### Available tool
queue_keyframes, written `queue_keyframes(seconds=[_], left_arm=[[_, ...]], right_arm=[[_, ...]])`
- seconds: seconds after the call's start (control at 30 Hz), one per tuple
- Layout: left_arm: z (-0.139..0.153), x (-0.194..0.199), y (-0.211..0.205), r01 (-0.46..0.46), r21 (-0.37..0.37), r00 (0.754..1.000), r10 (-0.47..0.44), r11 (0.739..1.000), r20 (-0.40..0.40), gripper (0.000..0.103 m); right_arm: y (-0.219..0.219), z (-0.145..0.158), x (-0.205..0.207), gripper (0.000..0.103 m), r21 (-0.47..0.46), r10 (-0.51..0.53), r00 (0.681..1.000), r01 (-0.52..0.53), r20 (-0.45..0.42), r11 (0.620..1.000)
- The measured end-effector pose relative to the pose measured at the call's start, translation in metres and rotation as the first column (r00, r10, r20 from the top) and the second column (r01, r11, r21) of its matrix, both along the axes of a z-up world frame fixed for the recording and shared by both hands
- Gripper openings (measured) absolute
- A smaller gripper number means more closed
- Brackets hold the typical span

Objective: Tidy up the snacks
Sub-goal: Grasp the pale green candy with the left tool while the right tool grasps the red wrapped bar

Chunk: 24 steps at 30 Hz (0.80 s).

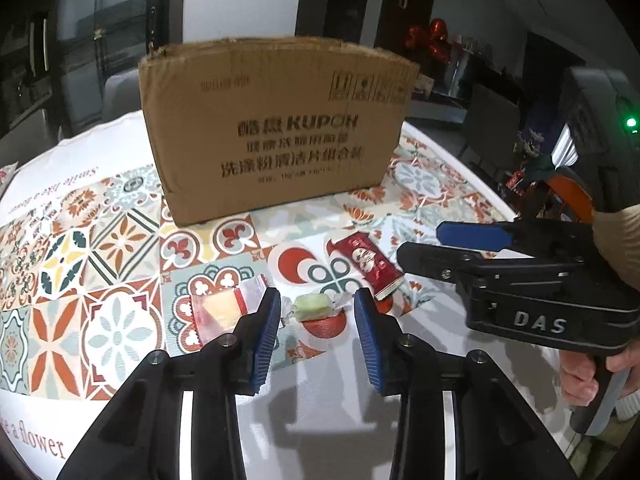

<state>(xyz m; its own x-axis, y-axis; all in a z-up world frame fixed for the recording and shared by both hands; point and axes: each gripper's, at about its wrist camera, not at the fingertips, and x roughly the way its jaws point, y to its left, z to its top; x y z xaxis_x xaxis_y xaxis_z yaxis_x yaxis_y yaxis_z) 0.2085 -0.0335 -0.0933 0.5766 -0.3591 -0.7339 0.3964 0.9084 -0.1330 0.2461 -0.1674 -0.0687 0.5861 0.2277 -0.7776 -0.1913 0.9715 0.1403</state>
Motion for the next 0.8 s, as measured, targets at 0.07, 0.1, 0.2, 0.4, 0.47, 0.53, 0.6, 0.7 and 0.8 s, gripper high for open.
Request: queue_keyframes(seconds=[0.07, 0.1, 0.2, 0.4, 0.47, 0.53, 0.6, 0.7, 0.8], left_arm=[[-0.006, 0.005, -0.001, 0.001, 0.001, 1.0, -0.001, 1.0, -0.017, 0.038], [-0.009, 0.008, -0.002, -0.001, 0.006, 1.0, 0.001, 1.0, -0.021, 0.038], [-0.015, 0.012, -0.005, -0.004, 0.026, 0.999, 0.005, 1.0, -0.032, 0.038], [-0.023, 0.019, -0.012, -0.005, 0.029, 0.999, 0.007, 1.0, -0.047, 0.038], [-0.024, 0.022, -0.014, -0.007, 0.027, 0.999, 0.008, 1.0, -0.052, 0.038], [-0.026, 0.024, -0.016, -0.012, 0.023, 0.998, 0.013, 1.0, -0.058, 0.037], [-0.029, 0.025, -0.016, -0.015, 0.025, 0.998, 0.017, 1.0, -0.062, 0.036], [-0.033, 0.029, -0.017, -0.026, 0.021, 0.997, 0.028, 0.999, -0.077, 0.035], [-0.034, 0.033, -0.018, -0.036, 0.009, 0.996, 0.036, 0.999, -0.082, 0.035]], right_arm=[[0.0, -0.004, 0.002, 0.049, -0.003, -0.002, 1.0, 0.002, -0.009, 1.0], [0.0, -0.005, 0.003, 0.049, -0.005, -0.003, 1.0, 0.003, -0.012, 1.0], [-0.002, -0.012, 0.006, 0.049, -0.009, -0.008, 1.0, 0.008, -0.03, 1.0], [-0.005, -0.018, 0.009, 0.049, -0.003, -0.017, 0.999, 0.017, -0.042, 1.0], [-0.006, -0.019, 0.011, 0.049, 0.005, -0.016, 0.999, 0.016, -0.044, 1.0], [-0.007, -0.02, 0.012, 0.049, 0.011, -0.018, 0.999, 0.018, -0.046, 1.0], [-0.008, -0.021, 0.013, 0.049, 0.015, -0.019, 0.999, 0.02, -0.05, 1.0], [-0.008, -0.022, 0.014, 0.049, 0.018, -0.021, 0.998, 0.022, -0.053, 1.0], [-0.009, -0.024, 0.015, 0.049, 0.019, -0.021, 0.998, 0.022, -0.057, 1.0]])
